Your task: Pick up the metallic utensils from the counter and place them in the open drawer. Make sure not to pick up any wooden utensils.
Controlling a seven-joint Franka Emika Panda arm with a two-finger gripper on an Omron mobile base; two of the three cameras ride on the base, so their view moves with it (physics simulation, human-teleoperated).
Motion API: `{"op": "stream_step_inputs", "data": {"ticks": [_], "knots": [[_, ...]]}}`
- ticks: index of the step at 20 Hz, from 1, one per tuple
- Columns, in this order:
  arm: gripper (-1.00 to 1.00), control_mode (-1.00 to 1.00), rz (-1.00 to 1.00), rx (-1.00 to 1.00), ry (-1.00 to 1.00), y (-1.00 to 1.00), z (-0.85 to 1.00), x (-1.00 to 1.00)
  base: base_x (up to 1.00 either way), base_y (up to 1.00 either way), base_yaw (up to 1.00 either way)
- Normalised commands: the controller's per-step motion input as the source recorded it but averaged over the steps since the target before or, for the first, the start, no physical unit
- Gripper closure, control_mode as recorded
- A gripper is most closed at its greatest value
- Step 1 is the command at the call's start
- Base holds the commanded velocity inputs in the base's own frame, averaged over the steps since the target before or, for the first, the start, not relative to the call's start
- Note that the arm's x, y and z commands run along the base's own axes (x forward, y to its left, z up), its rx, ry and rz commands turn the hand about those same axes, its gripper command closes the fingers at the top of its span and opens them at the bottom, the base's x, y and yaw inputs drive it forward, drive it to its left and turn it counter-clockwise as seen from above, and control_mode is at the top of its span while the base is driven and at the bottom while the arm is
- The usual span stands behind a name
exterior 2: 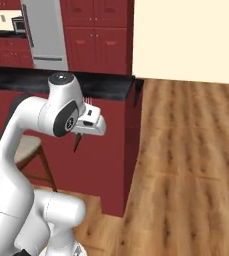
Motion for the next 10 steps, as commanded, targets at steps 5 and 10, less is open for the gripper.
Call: {"op": "stream_step_inputs", "data": {"ticks": [5,10], "knots": [[1.0,1.0,0.0,0.0,0.0,0.0,0.0,0.0,0.37,-1.0,0.36],[1.0,1.0,0.0,0.0,0.0,0.0,0.0,0.0,0.32,-1.0,0.42]]}}
